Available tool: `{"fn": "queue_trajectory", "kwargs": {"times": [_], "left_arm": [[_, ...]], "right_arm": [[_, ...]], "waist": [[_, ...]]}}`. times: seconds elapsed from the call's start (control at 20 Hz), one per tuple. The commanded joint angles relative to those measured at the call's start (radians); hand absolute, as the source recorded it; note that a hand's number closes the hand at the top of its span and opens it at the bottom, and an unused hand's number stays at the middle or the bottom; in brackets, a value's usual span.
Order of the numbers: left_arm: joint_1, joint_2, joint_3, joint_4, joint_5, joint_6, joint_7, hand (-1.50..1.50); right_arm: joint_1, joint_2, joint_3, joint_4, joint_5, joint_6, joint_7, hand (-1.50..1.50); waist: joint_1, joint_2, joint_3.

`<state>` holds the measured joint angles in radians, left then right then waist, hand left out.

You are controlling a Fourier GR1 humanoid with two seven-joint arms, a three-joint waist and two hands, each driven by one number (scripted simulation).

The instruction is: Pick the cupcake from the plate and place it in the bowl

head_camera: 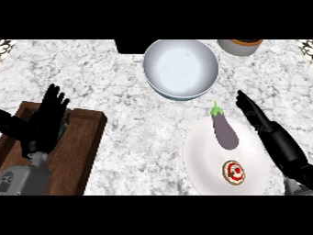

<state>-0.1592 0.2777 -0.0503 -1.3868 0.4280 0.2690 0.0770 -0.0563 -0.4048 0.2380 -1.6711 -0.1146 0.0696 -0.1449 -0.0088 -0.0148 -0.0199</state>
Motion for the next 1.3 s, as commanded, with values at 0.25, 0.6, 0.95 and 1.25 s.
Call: {"fn": "queue_trajectory", "kwargs": {"times": [0.25, 0.6, 0.95, 1.25], "left_arm": [[-0.137, 0.165, 0.038, -0.078, -0.125, -0.032, -0.120, 0.00], [-0.069, 0.188, 0.105, -0.051, -0.103, -0.084, -0.172, 0.00], [-0.043, 0.197, 0.123, -0.086, -0.094, -0.107, -0.160, 0.00], [-0.056, 0.187, 0.108, -0.123, -0.121, -0.069, -0.114, 0.00]], "right_arm": [[-0.032, 0.141, 0.389, -0.163, -0.217, 0.366, 0.019, -1.50], [0.318, -0.022, 0.349, -0.435, 0.275, 0.056, -0.312, -1.50], [0.366, -0.275, 0.073, -0.646, 0.313, 0.096, -0.236, -1.50], [0.406, -0.462, -0.176, -0.758, 0.229, 0.218, -0.030, -1.50]], "waist": [[0.077, 0.015, 0.023], [-0.015, 0.009, 0.020], [-0.012, 0.011, 0.019], [-0.010, 0.011, 0.019]]}}
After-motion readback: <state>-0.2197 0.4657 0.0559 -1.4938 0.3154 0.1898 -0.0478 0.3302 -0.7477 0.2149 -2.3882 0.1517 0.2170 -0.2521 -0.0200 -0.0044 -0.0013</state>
